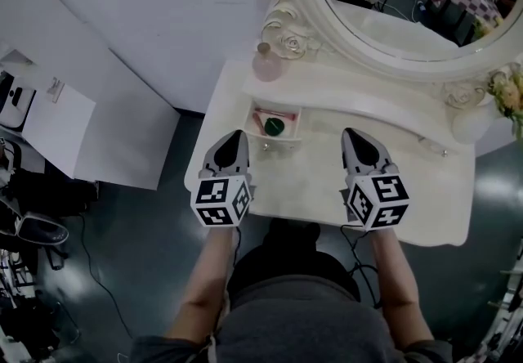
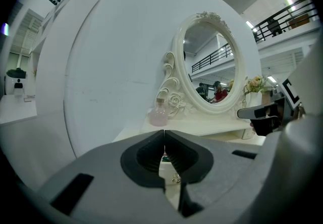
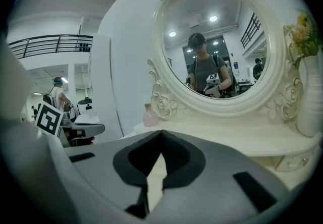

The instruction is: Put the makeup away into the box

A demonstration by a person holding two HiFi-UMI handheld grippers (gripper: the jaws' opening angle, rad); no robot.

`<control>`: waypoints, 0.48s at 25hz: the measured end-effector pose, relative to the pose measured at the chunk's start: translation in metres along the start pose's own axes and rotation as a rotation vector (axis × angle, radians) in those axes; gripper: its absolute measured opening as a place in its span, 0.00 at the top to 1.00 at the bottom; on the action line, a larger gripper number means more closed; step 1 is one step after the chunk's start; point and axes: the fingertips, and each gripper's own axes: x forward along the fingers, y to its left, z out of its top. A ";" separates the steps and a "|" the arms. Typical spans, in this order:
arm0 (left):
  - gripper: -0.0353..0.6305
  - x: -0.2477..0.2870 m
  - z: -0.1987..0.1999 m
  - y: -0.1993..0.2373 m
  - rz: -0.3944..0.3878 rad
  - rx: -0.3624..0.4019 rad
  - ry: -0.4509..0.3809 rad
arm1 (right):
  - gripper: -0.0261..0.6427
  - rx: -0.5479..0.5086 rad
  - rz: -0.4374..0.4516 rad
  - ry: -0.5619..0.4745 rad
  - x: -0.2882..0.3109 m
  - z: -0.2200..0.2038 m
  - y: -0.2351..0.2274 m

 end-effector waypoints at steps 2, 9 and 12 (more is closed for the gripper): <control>0.94 0.000 0.001 0.000 0.001 -0.001 -0.002 | 0.96 -0.001 -0.001 0.001 0.000 0.000 -0.001; 0.94 0.000 0.000 0.001 0.004 -0.003 -0.002 | 0.96 -0.005 -0.005 0.005 0.001 -0.001 -0.002; 0.94 -0.001 0.000 0.002 0.005 -0.001 -0.001 | 0.96 -0.003 -0.007 0.007 0.000 -0.003 -0.002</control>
